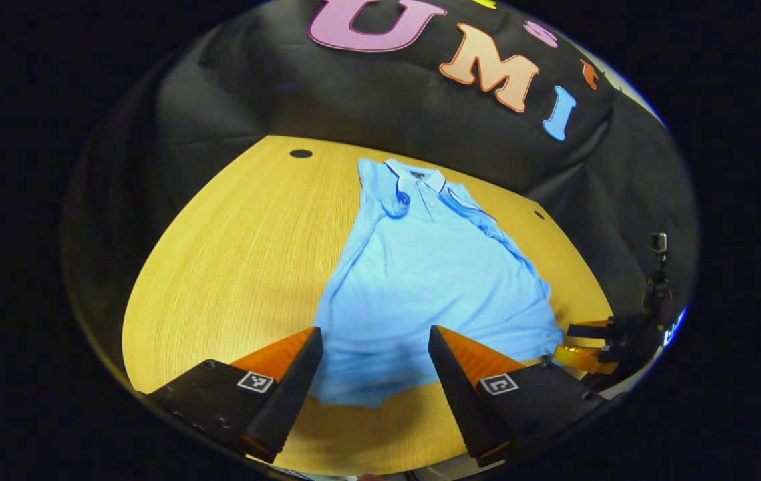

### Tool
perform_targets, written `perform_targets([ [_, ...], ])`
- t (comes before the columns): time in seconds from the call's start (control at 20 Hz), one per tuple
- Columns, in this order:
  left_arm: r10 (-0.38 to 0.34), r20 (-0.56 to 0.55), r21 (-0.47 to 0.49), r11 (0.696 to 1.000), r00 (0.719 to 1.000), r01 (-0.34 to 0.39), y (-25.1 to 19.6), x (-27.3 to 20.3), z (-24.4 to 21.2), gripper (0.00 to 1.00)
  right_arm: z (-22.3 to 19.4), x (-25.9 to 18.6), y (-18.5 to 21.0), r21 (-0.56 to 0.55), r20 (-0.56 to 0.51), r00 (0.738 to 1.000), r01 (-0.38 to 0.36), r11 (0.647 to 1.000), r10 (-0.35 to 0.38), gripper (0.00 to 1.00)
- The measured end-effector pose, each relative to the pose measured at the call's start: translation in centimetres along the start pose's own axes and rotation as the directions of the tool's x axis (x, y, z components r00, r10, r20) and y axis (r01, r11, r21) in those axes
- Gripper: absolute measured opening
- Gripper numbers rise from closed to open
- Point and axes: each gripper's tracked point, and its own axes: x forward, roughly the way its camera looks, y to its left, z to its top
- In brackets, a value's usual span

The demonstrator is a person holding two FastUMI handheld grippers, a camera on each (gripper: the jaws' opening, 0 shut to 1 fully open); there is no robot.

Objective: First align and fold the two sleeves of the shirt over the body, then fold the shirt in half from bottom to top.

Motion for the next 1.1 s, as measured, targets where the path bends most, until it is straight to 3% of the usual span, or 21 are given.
perform_targets([
  [0.3, 0.025, -0.059, 0.059, 0.998, 0.998, -0.022, 0.4, 0.6, -3.4, 0.96, -1.3, 1.1, -0.4, -0.012, -0.035, 0.999, 0.006, 1.0, -0.007, 0.99],
  [0.35, 0.029, -0.064, 0.058, 0.998, 0.998, -0.026, 0.4, 0.7, -3.5, 0.95, -1.5, 0.9, -0.3, -0.012, -0.035, 0.999, 0.009, 1.0, -0.009, 0.93],
  [0.4, 0.035, -0.064, 0.059, 0.998, 0.997, -0.031, 0.7, 0.7, -3.6, 0.94, -1.4, 1.0, -0.4, -0.017, -0.035, 0.999, 0.02, 1.0, -0.021, 1.0],
  [0.45, 0.037, -0.048, 0.059, 0.998, 0.998, -0.034, 0.7, 0.7, -3.3, 0.94, -1.6, 1.0, -0.9, -0.043, -0.042, 0.998, 0.035, 0.998, -0.037, 0.98],
  [0.5, 0.056, -0.042, 0.057, 0.997, 0.998, -0.053, 1.0, 1.0, -3.3, 0.92, -1.4, 1.0, -0.8, -0.052, -0.036, 0.999, 0.027, 0.998, -0.029, 0.87],
  [0.55, 0.082, -0.041, 0.061, 0.995, 0.996, -0.08, 1.5, 1.2, -3.6, 0.91, -1.5, 1.1, -0.6, -0.051, -0.04, 0.999, 0.025, 0.998, -0.027, 0.82],
  [0.65, 0.135, -0.031, 0.086, 0.987, 0.99, -0.132, 2.7, 1.0, -3.5, 0.74, -1.3, 1.4, -0.5, -0.046, -0.031, 0.999, 0.022, 0.999, -0.024, 0.7],
  [0.7, 0.148, -0.018, 0.085, 0.986, 0.989, -0.146, 3.1, 0.9, -3.3, 0.5, -1.1, 1.5, -0.3, -0.04, -0.026, 0.999, 0.021, 0.999, -0.022, 0.56],
  [0.8, 0.116, -0.016, 0.048, 0.992, 0.993, -0.115, 2.6, 0.9, -3.2, 0.22, -0.9, 1.4, 0.2, -0.025, -0.025, 1.0, 0.012, 1.0, -0.012, 0.36],
  [0.9, 0.096, -0.02, -0.009, 0.995, 0.995, -0.096, 2.5, 1.0, -3.1, 0.09, -0.9, 1.6, 0.5, -0.012, -0.023, 1.0, 0.015, 1.0, -0.015, 0.11],
  [1.0, 0.095, -0.021, -0.055, 0.994, 0.995, -0.096, 2.5, 1.0, -3.0, 0.0, -0.6, 1.7, 0.6, -0.008, -0.018, 1.0, 0.023, 1.0, -0.023, 0.08],
  [1.1, 0.109, -0.024, -0.08, 0.991, 0.994, -0.111, 2.6, 1.1, -2.7, 0.0, -0.5, 1.6, 0.6, -0.014, -0.014, 0.999, 0.03, 0.999, -0.03, 0.03],
])
